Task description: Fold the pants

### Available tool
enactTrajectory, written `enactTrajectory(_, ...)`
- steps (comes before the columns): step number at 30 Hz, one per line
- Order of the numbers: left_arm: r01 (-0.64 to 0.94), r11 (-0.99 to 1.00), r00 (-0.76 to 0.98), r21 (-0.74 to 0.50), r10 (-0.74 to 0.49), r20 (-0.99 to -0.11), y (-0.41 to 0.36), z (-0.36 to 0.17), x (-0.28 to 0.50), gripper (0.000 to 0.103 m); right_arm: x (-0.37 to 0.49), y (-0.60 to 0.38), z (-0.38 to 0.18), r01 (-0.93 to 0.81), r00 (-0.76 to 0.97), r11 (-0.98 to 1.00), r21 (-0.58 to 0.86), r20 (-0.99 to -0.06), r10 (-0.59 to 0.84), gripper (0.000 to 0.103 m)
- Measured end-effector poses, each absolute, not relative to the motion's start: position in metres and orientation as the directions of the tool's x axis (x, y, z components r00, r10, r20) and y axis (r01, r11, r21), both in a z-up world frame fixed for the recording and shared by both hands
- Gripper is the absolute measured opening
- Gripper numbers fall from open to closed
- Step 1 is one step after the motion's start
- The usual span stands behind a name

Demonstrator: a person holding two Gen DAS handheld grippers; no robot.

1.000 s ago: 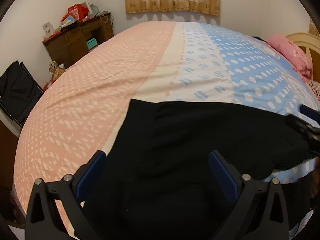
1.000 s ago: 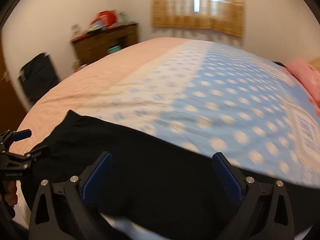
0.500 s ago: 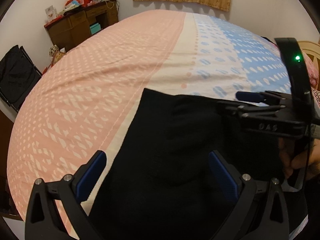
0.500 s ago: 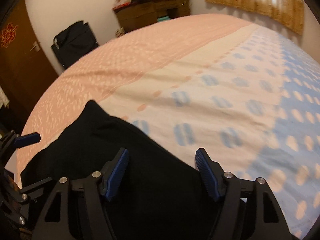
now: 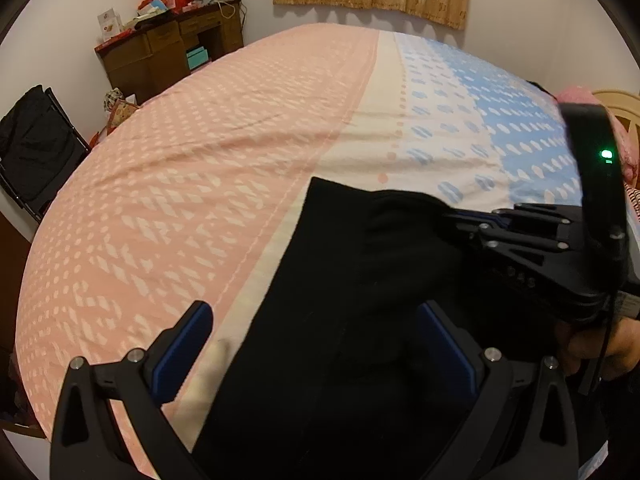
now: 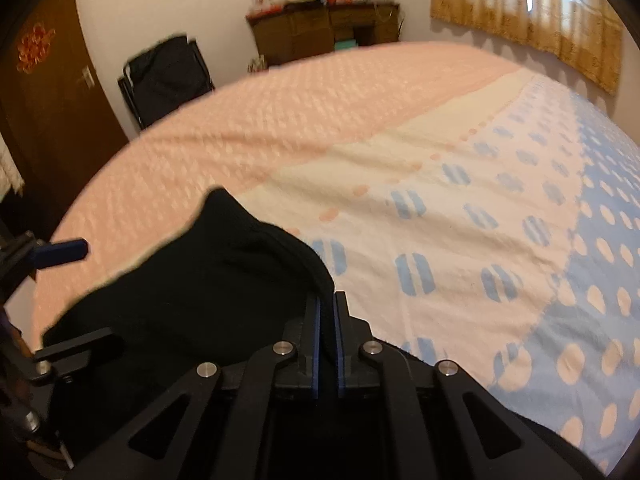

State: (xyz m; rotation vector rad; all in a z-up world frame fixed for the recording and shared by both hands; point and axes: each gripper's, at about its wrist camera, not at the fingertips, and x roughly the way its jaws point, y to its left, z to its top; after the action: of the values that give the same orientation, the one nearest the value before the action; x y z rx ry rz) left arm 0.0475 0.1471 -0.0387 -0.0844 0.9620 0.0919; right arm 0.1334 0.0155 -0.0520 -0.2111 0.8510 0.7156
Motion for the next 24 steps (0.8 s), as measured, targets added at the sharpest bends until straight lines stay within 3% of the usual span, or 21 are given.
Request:
enactTrajectory(12, -0.048, 0.959, 0.619, -0.279, -0.191, -0.762, 0.159, 0.006, 0.032, 0.103, 0.048, 0.016, -0.022, -0.678, 0.525, 0.729, 0.092, -0.633, 0.568, 0.005)
enactTrajectory(21, -0.065, 0.919, 0.534, -0.390, -0.298, -0.791, 0.138, -0.024, 0.061, 0.103, 0.004, 0.010, -0.035, -0.692, 0.527, 0.715, 0.100, -0.608, 0.594, 0.005)
enactTrajectory(24, -0.119, 0.919, 0.529, -0.376, -0.262, -0.807, 0.136, -0.033, 0.062, 0.099, -0.004, 0.009, -0.038, -0.690, 0.534, 0.717, 0.093, -0.603, 0.592, 0.005)
